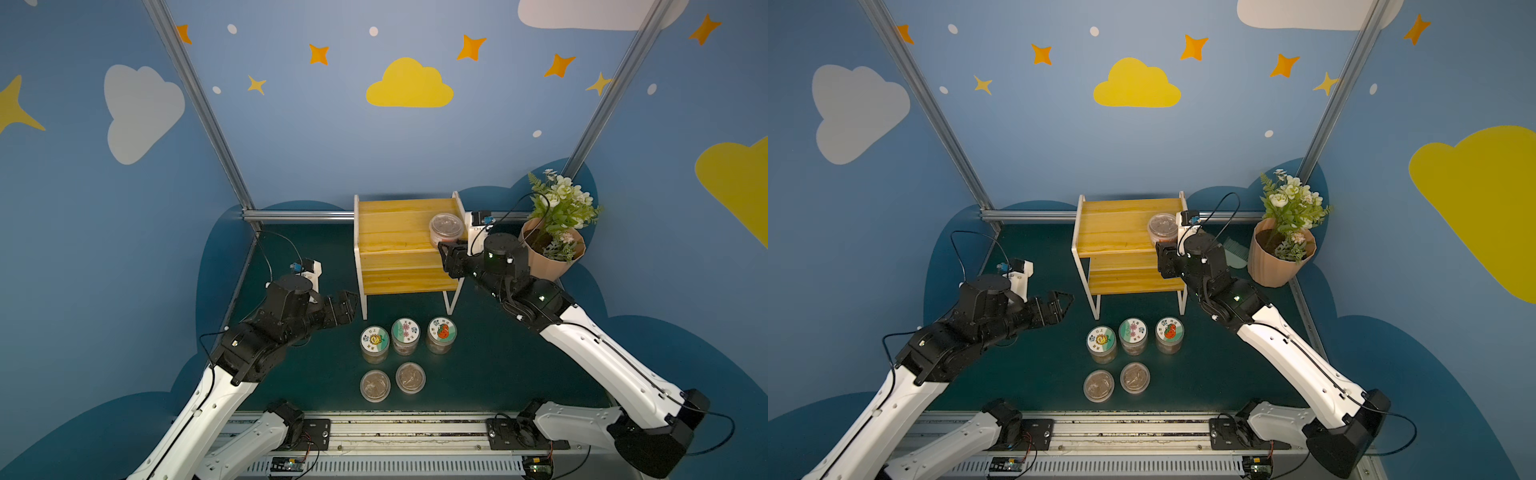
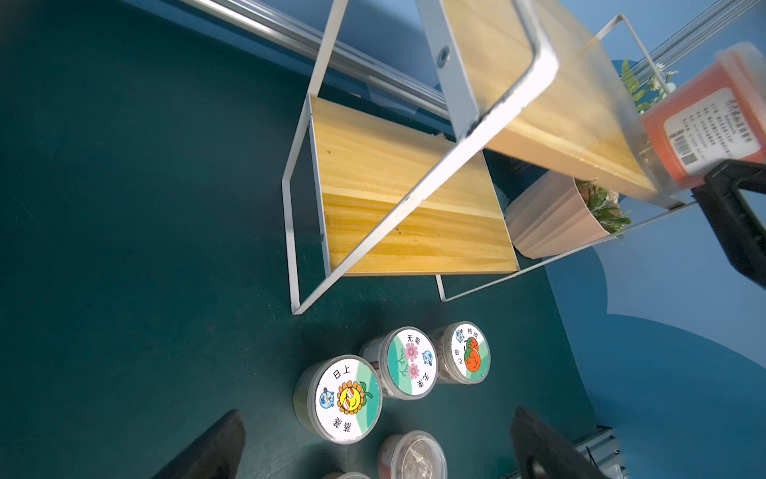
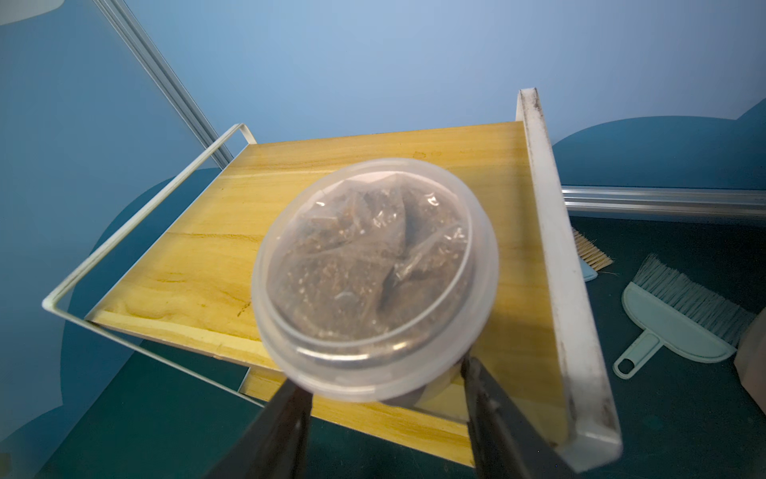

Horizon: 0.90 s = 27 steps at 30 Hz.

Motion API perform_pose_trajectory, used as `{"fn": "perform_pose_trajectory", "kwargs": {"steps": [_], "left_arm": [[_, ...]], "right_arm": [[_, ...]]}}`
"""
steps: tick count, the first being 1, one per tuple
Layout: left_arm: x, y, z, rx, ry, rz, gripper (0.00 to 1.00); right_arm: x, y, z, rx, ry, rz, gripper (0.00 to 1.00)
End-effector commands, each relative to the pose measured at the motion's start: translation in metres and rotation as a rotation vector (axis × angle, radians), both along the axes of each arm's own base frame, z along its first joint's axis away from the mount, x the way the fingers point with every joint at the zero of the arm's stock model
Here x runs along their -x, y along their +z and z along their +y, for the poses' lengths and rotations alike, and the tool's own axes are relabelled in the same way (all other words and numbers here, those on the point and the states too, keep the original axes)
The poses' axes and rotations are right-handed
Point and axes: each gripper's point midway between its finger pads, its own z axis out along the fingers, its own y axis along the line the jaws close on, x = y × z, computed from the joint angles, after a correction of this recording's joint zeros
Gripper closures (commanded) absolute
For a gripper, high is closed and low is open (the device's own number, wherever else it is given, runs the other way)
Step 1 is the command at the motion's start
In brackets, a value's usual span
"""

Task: Place the seed container on the shelf
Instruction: Place the seed jar on the shelf.

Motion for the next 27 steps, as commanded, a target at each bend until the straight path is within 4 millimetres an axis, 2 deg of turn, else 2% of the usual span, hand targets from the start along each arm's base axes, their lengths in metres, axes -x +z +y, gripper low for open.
{"fn": "perform_pose_trajectory", "kwargs": {"steps": [1,9,15,19,27], "left_arm": [[0.006,-0.001,-0.007,0.049,-0.029,0.018,0.0],[0.022,-0.018,-0.019,0.084,-0.079,0.086,0.0],[0.039,-0.034,-0.035,0.084,-0.123,0.138,0.0],[0.052,-0.047,-0.045,0.077,-0.145,0.173,0.0],[0.081,-0.081,-0.069,0.016,-0.203,0.214,0.0]], "right_arm": [[-0.007,0.0,0.003,-0.014,0.004,-0.012,0.41],[-0.014,-0.004,0.002,-0.008,-0.01,-0.023,0.4],[-0.014,-0.009,0.001,0.005,0.0,-0.004,0.33],[0.006,-0.02,-0.003,0.005,0.01,0.061,0.16],[0.064,-0.047,-0.006,0.053,0.031,0.094,0.1]]}}
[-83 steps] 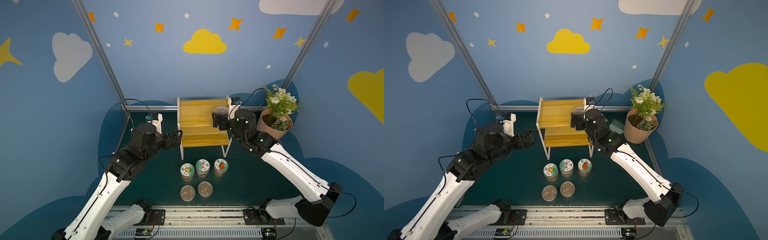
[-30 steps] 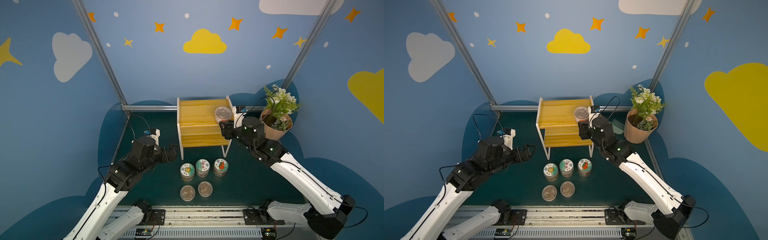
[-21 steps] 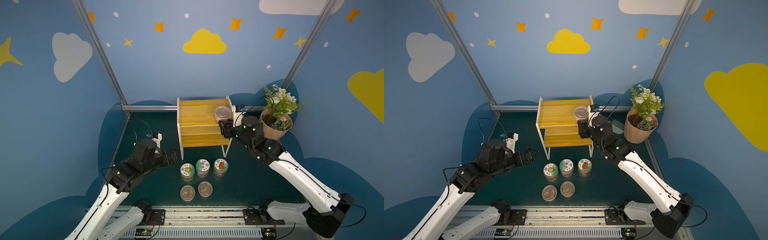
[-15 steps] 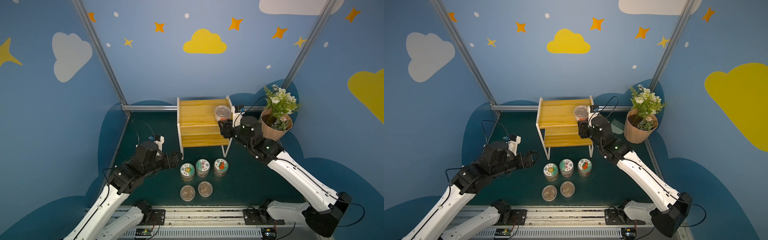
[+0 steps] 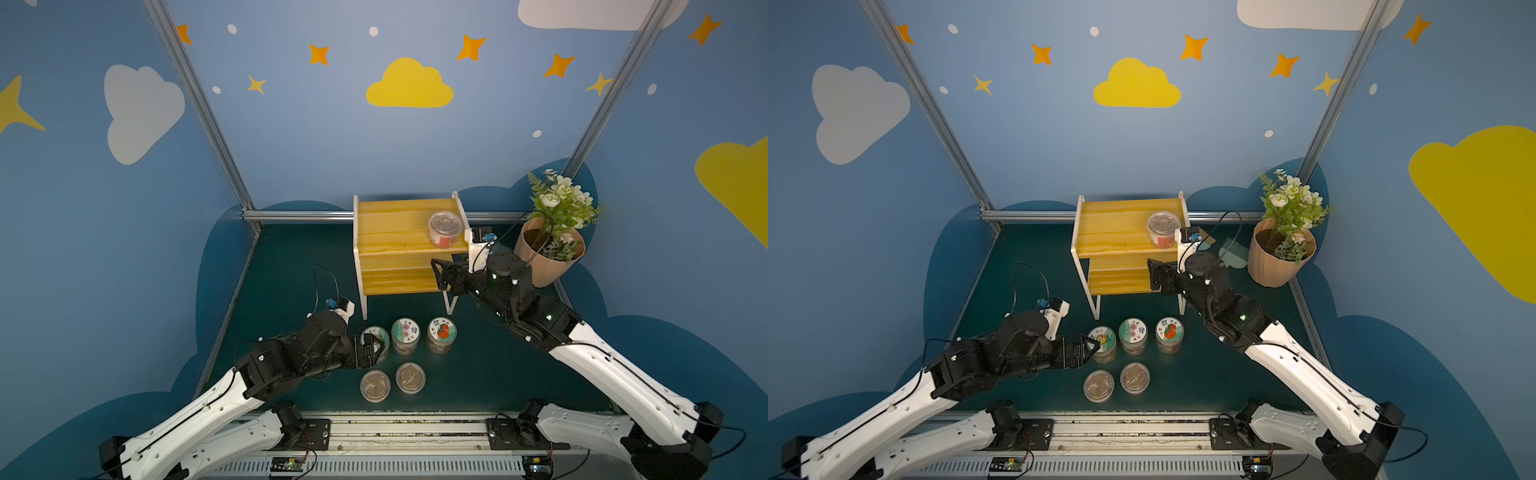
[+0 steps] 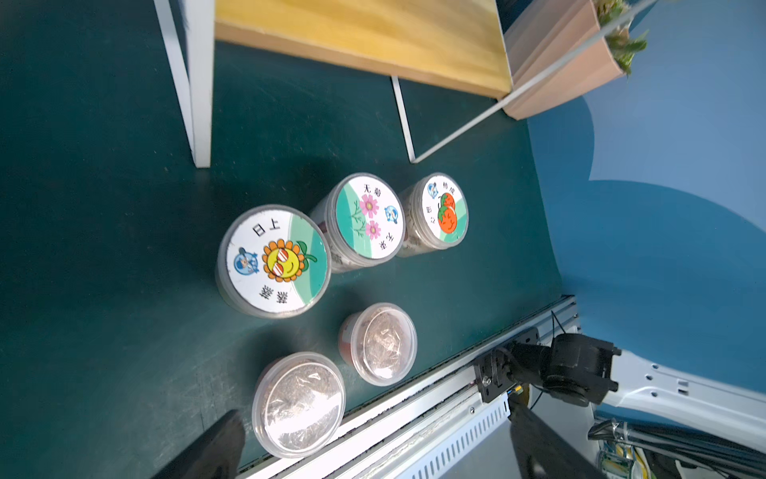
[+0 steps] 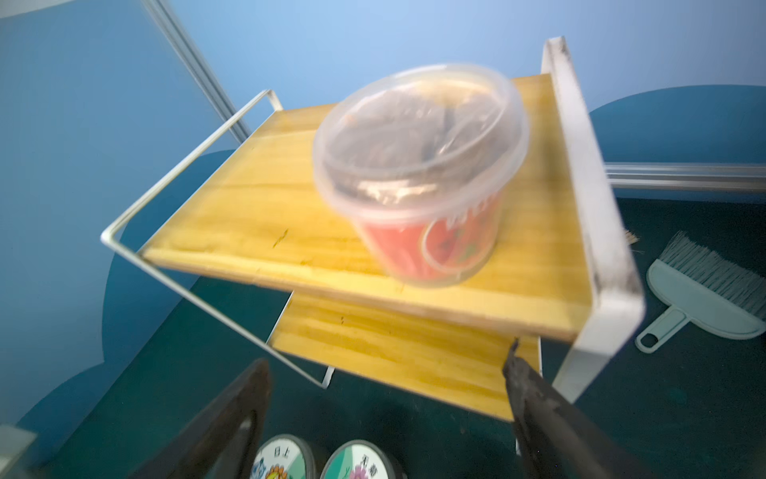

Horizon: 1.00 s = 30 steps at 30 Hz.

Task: Place the seed container on the shelf
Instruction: Place the seed jar on the shelf, then pick up the seed jar at the center of the board.

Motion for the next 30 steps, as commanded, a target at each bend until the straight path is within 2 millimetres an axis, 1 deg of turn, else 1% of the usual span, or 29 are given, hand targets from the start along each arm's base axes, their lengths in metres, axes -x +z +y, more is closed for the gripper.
{"fn": "perform_pose_trajectory", "kwargs": {"steps": [1,4,6,7,9,12,13,15,18,21,26,27,28,29,30], "left_arm": [[0.003,-0.01,-0.005,-0.013,0.032,-0.013,0.0],[0.008,-0.02,-0.017,-0.015,0.009,-0.034,0.0],[0.01,-0.028,-0.025,-0.021,-0.01,-0.037,0.0],[0.009,-0.031,-0.028,-0.031,-0.014,-0.036,0.0],[0.008,-0.035,-0.032,-0.057,-0.024,-0.041,0.0],[0.003,-0.032,-0.039,-0.057,-0.038,-0.068,0.0],[0.001,-0.031,-0.043,-0.054,-0.04,-0.071,0.0],[0.001,-0.036,-0.051,-0.051,-0.058,-0.065,0.0],[0.004,-0.051,-0.056,-0.073,-0.065,-0.032,0.0],[0.007,-0.063,-0.059,-0.078,-0.071,-0.032,0.0],[0.009,-0.081,-0.072,-0.079,-0.101,-0.051,0.0],[0.009,-0.082,-0.075,-0.088,-0.107,-0.05,0.0],[0.009,-0.084,-0.077,-0.095,-0.112,-0.049,0.0],[0.009,-0.085,-0.079,-0.101,-0.118,-0.049,0.0],[0.009,-0.087,-0.081,-0.105,-0.123,-0.048,0.0]], "right_arm": [[0.023,-0.031,-0.011,0.074,-0.024,0.063,0.09],[0.047,-0.049,-0.018,0.109,-0.012,0.065,0.08],[0.059,-0.06,-0.027,0.118,-0.021,0.067,0.08],[0.061,-0.065,-0.032,0.123,-0.029,0.071,0.08],[0.065,-0.068,-0.04,0.12,-0.038,0.068,0.08],[0.068,-0.065,-0.048,0.129,-0.042,0.059,0.08],[0.07,-0.066,-0.049,0.135,-0.035,0.062,0.08],[0.076,-0.077,-0.045,0.149,0.004,0.084,0.08],[0.089,-0.097,-0.035,0.157,0.065,0.12,0.08],[0.103,-0.116,-0.031,0.181,0.093,0.136,0.08],[0.129,-0.147,-0.031,0.199,0.125,0.157,0.07],[0.134,-0.152,-0.031,0.198,0.13,0.154,0.08],[0.139,-0.151,-0.03,0.19,0.141,0.145,0.07],[0.145,-0.163,-0.031,0.216,0.151,0.143,0.07],[0.149,-0.168,-0.031,0.226,0.162,0.136,0.07]]}}
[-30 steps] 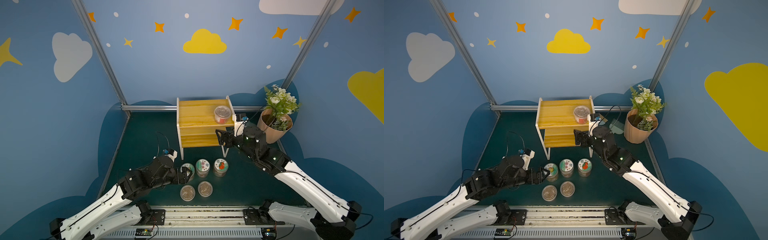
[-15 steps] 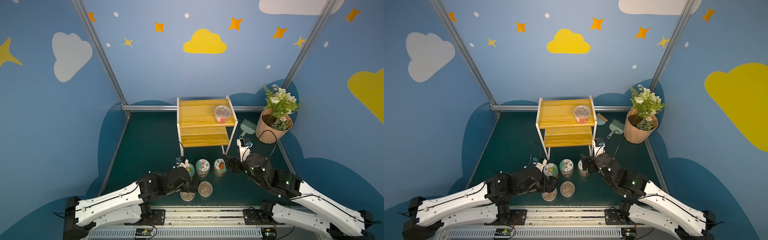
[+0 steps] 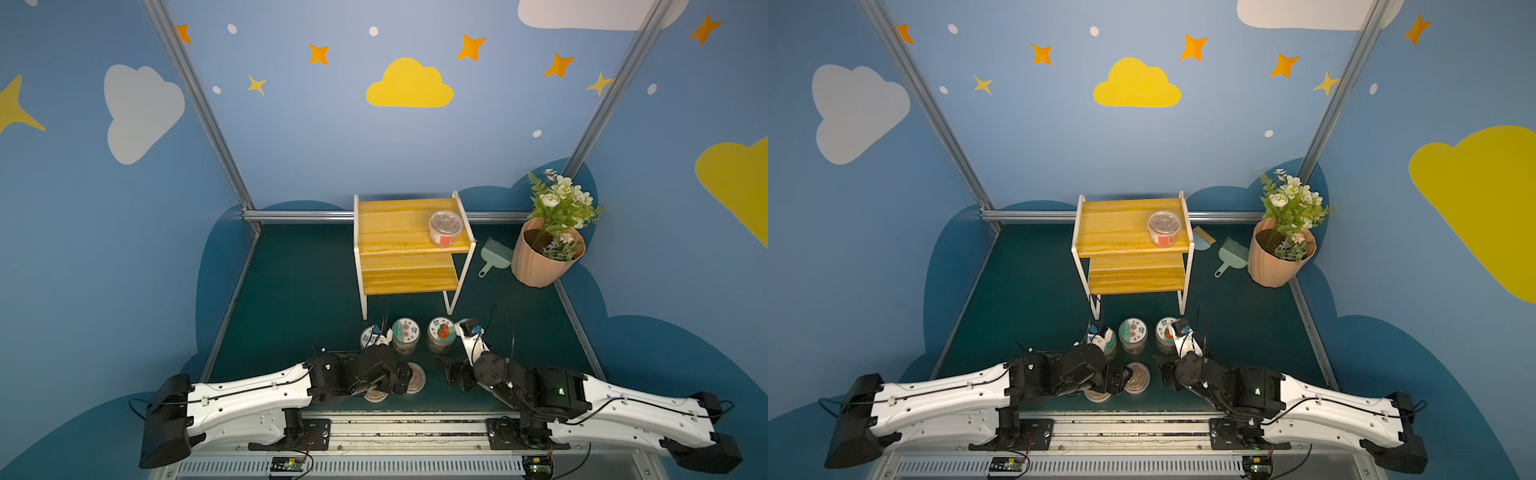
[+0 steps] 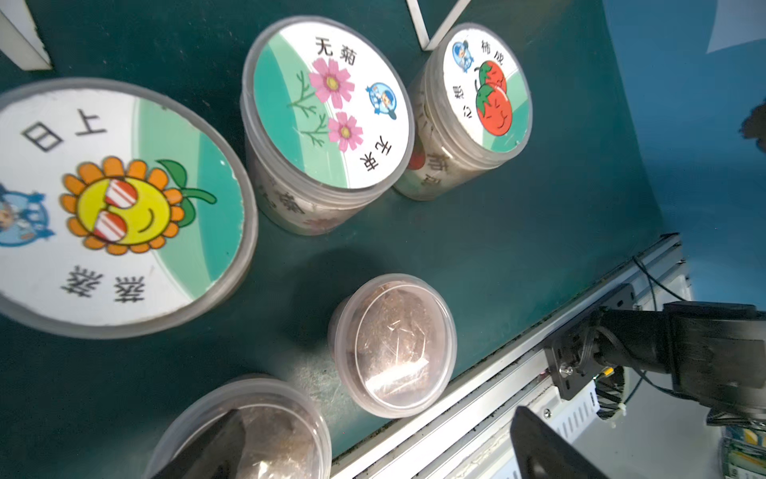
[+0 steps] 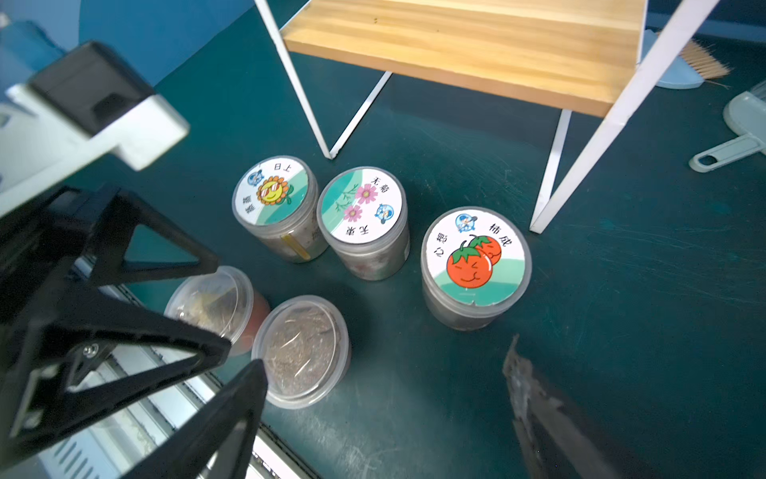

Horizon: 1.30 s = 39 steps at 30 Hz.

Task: Place the seed container on the shelf
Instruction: Pick up the seed jar at the center of the board.

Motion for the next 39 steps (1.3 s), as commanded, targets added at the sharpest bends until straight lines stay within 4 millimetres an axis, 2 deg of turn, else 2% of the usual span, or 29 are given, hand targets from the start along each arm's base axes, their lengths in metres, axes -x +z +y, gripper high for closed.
{"fn": "perform_pose_trajectory", "kwargs": {"steps": [1,5,11,17,23,29,35,39], "left_arm": [[-0.005,0.008,-0.015,0.035,-0.016,-0.033,0.0],[-0.006,0.0,-0.024,0.04,-0.024,-0.021,0.0],[-0.006,-0.002,-0.032,0.036,-0.044,-0.016,0.0],[-0.001,-0.008,-0.041,0.037,-0.068,0.016,0.0],[0.001,-0.015,-0.055,0.04,-0.099,0.049,0.0],[0.0,-0.017,-0.069,0.016,-0.132,0.054,0.0],[-0.003,-0.017,-0.073,0.019,-0.118,0.059,0.0],[-0.003,-0.022,-0.071,-0.014,-0.106,0.077,0.0]], "right_arm": [[0.008,-0.011,-0.008,0.009,-0.029,-0.027,0.08],[0.026,-0.031,-0.004,0.057,0.018,-0.049,0.06],[0.04,-0.057,-0.013,0.069,0.017,-0.019,0.06],[0.047,-0.073,-0.012,0.09,0.009,-0.007,0.06],[0.046,-0.088,-0.023,0.087,-0.02,0.012,0.06],[0.055,-0.108,-0.01,0.021,0.068,0.026,0.06],[0.059,-0.121,0.006,-0.044,0.16,-0.04,0.03],[0.061,-0.129,0.008,-0.09,0.173,-0.03,0.03]]}}
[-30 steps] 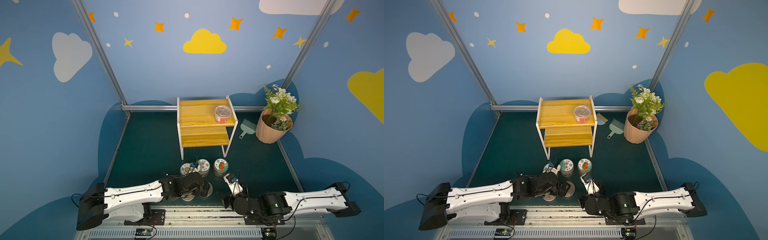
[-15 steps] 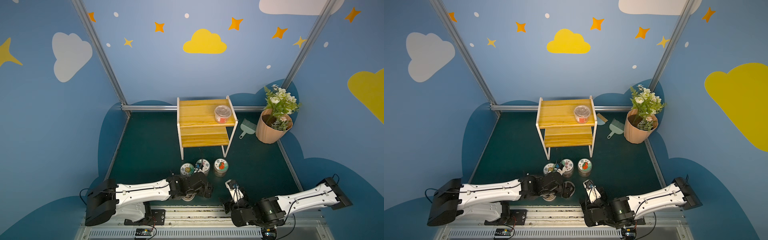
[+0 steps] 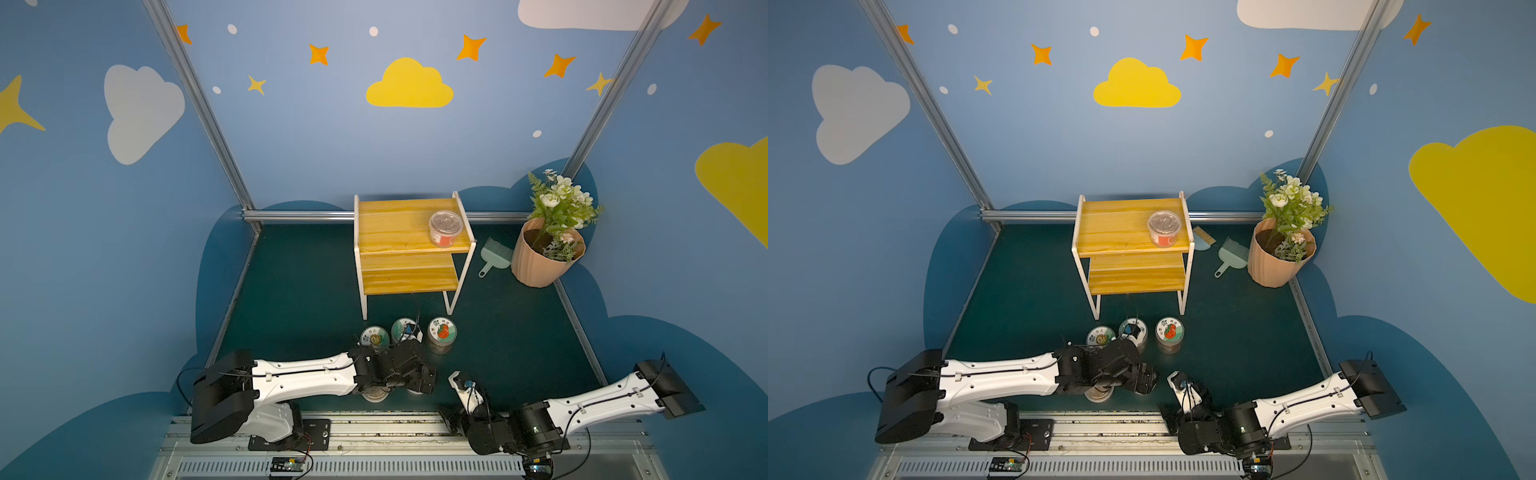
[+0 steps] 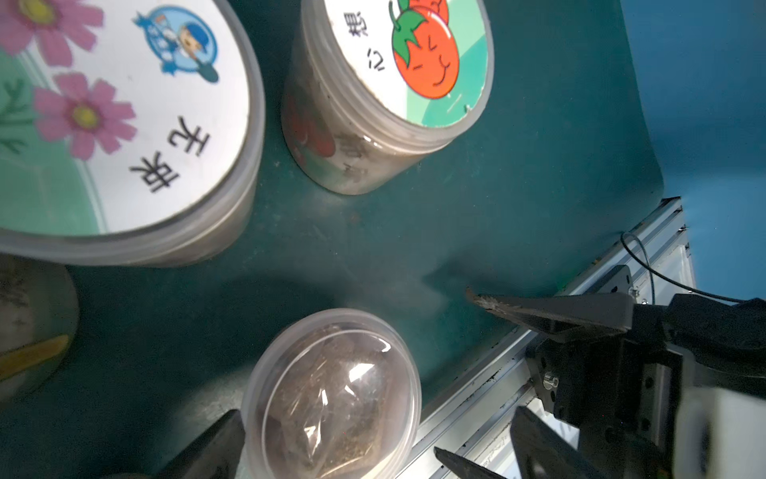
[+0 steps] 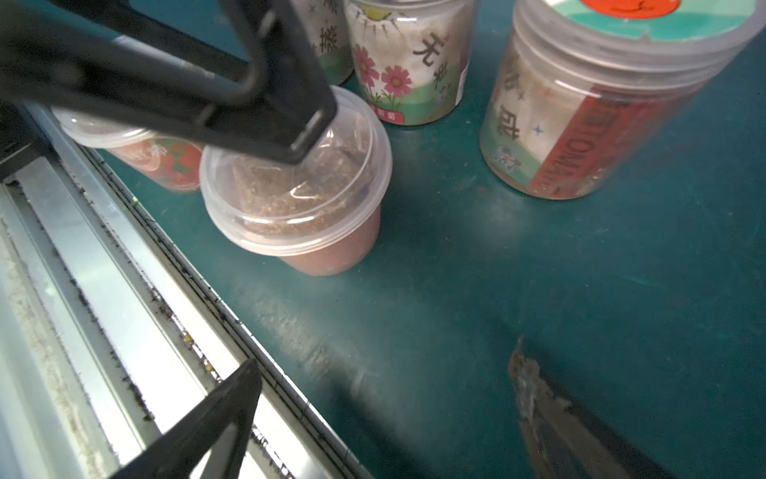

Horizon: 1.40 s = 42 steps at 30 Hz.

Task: Place the seed container on the shelf
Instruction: Pick up the seed jar at the center of the board.

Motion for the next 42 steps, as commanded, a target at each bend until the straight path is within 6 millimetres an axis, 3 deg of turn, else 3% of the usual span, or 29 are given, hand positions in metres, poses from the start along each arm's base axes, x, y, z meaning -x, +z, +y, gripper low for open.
{"fn": "perform_pose_trajectory", "kwargs": {"steps": [1,4,9,21,32,42], "left_arm": [[-0.002,0.002,0.002,-0.035,0.021,0.016,0.0],[-0.002,0.004,0.017,-0.078,0.084,0.048,0.0],[0.002,0.0,0.013,-0.014,0.076,0.07,0.0],[0.001,-0.005,-0.02,0.032,0.005,0.119,0.0],[-0.008,-0.005,-0.036,0.053,0.01,0.13,0.0],[-0.01,0.008,-0.001,0.062,0.112,0.129,0.0]], "right_arm": [[0.005,0.012,0.016,-0.119,0.025,0.016,0.03],[0.005,0.007,0.014,-0.119,0.028,0.021,0.03],[0.003,0.0,0.015,-0.136,0.03,0.029,0.02],[-0.017,-0.015,0.015,-0.103,-0.06,0.084,0.02],[-0.018,-0.026,0.029,-0.028,-0.084,0.11,0.02],[-0.019,-0.037,0.034,0.007,-0.074,0.079,0.02]]}}
